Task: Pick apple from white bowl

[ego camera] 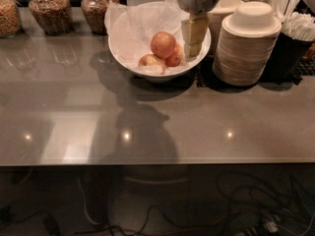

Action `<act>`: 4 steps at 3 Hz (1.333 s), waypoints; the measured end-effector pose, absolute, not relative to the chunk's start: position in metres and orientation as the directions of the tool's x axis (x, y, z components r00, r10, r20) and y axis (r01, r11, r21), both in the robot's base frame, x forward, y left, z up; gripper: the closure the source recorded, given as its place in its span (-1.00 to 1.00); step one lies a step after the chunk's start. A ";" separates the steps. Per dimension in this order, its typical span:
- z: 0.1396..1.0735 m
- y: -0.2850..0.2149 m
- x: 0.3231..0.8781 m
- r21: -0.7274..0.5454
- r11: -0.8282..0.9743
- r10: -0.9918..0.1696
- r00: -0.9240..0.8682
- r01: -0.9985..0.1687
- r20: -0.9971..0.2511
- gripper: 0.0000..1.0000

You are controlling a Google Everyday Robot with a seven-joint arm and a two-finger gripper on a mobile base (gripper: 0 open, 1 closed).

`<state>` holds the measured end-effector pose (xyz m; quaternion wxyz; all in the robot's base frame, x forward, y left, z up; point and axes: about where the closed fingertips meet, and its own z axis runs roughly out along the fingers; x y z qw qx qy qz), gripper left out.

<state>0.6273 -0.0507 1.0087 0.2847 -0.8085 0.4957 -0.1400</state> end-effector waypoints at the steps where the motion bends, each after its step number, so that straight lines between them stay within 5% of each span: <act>1: 0.994 -0.051 0.644 -0.595 -0.368 -0.873 0.486 -0.715 -0.044 -1.00; 4: 0.953 -0.048 0.678 -0.547 -0.388 -0.864 0.499 -0.742 -0.063 -0.78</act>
Offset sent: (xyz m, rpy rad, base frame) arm 0.0452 -0.0039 -0.0536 -0.0425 0.0561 0.0370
